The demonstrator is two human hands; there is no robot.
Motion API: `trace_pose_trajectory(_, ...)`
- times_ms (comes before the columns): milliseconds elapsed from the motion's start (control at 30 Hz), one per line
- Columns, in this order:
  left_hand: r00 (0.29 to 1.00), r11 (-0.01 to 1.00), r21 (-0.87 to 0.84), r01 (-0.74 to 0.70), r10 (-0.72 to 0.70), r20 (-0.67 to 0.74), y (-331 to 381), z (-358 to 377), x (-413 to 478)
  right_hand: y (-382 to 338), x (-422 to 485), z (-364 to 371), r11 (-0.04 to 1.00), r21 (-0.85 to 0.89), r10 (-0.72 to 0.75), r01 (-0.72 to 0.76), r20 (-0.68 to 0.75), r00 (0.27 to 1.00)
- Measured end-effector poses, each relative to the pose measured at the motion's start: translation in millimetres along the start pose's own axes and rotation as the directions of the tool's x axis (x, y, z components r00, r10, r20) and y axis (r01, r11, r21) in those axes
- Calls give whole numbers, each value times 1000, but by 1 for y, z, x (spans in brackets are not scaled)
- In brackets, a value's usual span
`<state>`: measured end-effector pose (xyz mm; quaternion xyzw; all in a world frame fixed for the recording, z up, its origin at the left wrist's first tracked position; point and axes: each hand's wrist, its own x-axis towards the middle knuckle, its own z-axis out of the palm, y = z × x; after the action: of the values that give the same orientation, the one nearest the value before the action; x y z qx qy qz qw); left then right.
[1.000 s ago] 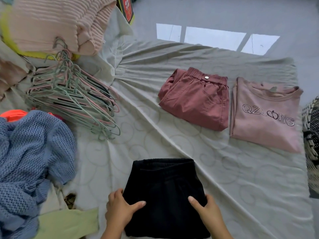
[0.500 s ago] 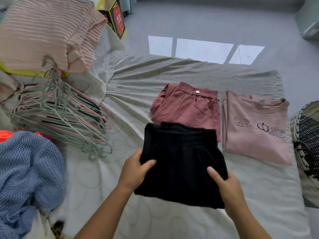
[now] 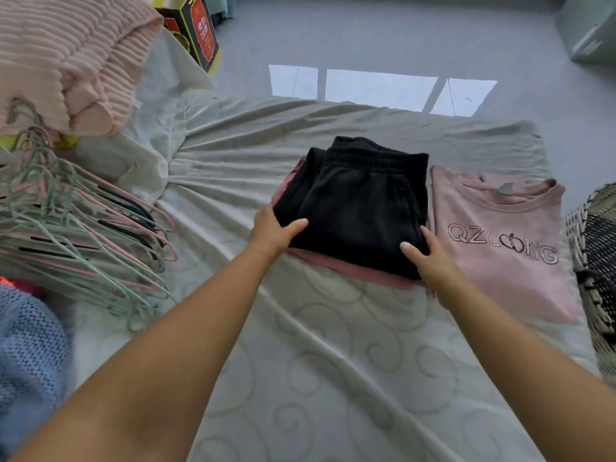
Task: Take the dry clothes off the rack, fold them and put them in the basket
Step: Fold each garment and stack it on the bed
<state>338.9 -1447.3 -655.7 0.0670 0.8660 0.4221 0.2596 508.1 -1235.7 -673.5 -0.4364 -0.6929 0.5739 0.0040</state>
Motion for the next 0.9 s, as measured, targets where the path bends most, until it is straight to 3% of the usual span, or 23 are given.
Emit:
trace_pose_trajectory(100,996,975,-201,90,-83,42,-13,3,7,14,0,8,994,104,29,-25,-34,999)
trace_pose_trajectory(200,989,942,-305,139,-116,92,-17,5,9,13,0,10,991,121,-40,49,-76,996)
trace_pose_trajectory(267,991,924,-357,133,-131,29,-16,7,7,4,0,7,985,120,-113,126,-109,988)
trace_pose_trajectory(400,987,933,-343,109,-142,-73,-19,24,-14,-4,1,-4,977,-22,-211,211,-221,952)
trace_pose_trajectory(533,952,916,-347,202,-267,-151,-32,28,-28,11,-2,-3,969,-227,-118,97,-78,990)
trace_pose_trajectory(700,962,868,-431,246,-272,0,-49,7,-74,18,-19,-6,967,-244,-104,75,-110,988)
trace_pose_trajectory(800,953,887,-368,278,-302,-6,-81,-18,-130,28,-59,10,935,-331,-179,125,-140,974)
trace_pose_trajectory(900,924,873,-358,331,-377,-66,-124,-52,-192,49,-114,39,953,-293,-89,73,-43,995)
